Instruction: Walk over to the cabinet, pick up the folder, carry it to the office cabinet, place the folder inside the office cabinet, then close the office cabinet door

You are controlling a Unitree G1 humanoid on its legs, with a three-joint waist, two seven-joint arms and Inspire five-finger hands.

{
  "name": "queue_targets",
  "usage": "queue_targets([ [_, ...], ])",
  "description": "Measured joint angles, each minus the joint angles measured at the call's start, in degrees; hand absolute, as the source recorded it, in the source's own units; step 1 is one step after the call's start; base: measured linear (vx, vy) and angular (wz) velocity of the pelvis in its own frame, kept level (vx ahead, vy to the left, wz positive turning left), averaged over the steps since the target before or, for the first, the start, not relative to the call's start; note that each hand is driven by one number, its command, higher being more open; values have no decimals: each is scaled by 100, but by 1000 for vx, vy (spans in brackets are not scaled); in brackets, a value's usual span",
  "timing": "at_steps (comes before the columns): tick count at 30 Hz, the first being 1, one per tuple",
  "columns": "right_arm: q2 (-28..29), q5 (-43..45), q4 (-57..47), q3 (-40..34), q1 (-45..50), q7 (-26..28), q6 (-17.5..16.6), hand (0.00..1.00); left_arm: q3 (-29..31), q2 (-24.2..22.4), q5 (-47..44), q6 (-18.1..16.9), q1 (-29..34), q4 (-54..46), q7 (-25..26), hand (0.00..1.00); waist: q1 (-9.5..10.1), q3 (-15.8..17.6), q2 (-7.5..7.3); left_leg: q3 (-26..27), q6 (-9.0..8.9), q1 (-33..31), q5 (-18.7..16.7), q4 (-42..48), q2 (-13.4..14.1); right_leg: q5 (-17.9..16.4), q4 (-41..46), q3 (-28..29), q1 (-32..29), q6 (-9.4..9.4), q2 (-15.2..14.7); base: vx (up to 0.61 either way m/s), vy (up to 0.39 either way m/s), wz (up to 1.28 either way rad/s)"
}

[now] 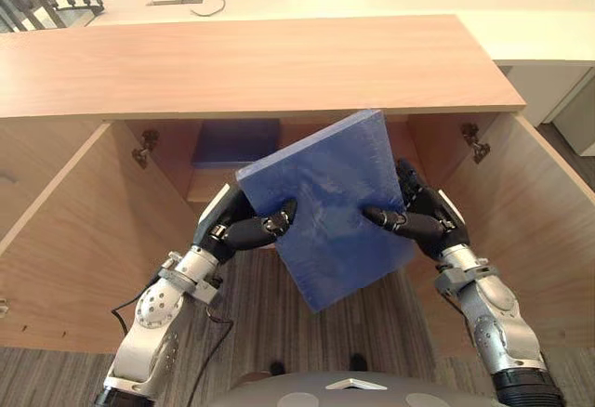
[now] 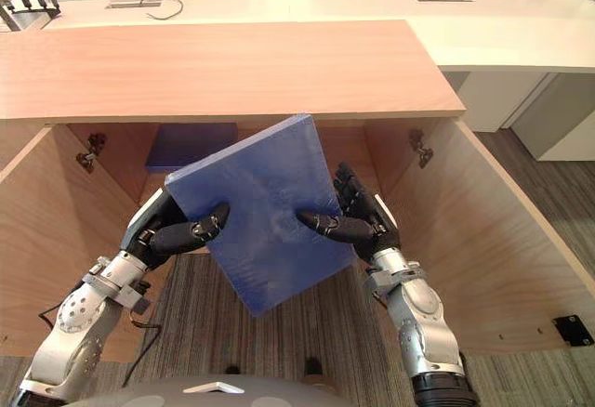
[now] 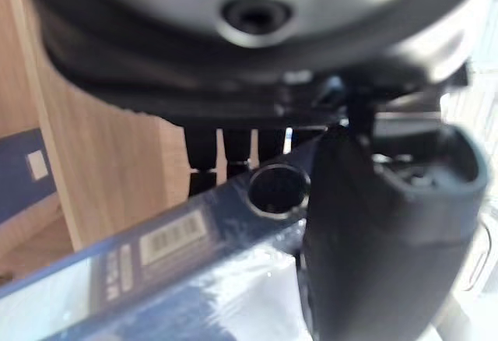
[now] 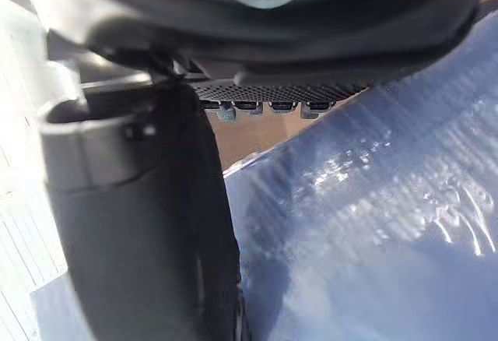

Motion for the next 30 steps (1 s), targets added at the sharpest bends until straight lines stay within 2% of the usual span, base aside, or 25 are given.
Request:
queue_targets([
  [7,-713,17,206,367,-673,181,-178,100,-157,698,-1258,131,-49,-30,-161,0,4,-29,44,-27,12,-5,74,-23,-6,61,0,-31,0,-15,-11,-41,8,3],
  [12,-1343,913,719,1347,-1297,425,-236,100,-441,1385,-2011,280,-451,-18,-160,0,123,-31,44,-32,13,92,253,-289,-22,115,-6,-39,-7,-30,1,-64,-3,2],
  [15,-2054,1364,876,2454,-1605,547,7,100,-808,2080,-2198,289,-974,-16,-161,0,238,-43,27,-51,-5,147,388,-464,-18,143,-13,-45,-17,-55,24,-67,-9,4],
  [17,-2305,1518,876,3001,-1697,597,279,100,-1019,2319,-2255,288,-1241,-16,-161,0,322,-70,11,-52,-37,134,425,-525,-9,152,-8,-43,-66,-68,39,-54,-17,3],
  [18,-2354,1679,959,3288,-1733,597,463,0,-1147,2441,-2255,289,-1363,-6,-166,0,356,-118,-9,-76,-22,58,445,-507,1,175,-50,-62,-103,-91,45,-29,-14,5],
  [24,-2344,2013,1366,5019,-2001,619,1105,0,-1632,2494,-2339,367,-1634,306,-366,0,394,-169,-69,-117,-70,-26,443,-413,35,332,-344,-117,19,-147,81,-5,-13,3],
  [27,-2293,2026,1370,5416,-1983,748,1304,0,-1794,2519,-2361,375,-1752,315,-480,0,408,-168,-69,-148,-71,-34,443,-412,40,332,-344,-140,21,-147,88,-9,-6,2],
  [30,-2244,2059,1371,5407,-1912,739,1315,0,-1810,2515,-2398,392,-1748,347,-480,0,378,-168,-68,-174,-71,-33,443,-425,43,331,-344,-151,27,-148,92,-45,-1,3],
])
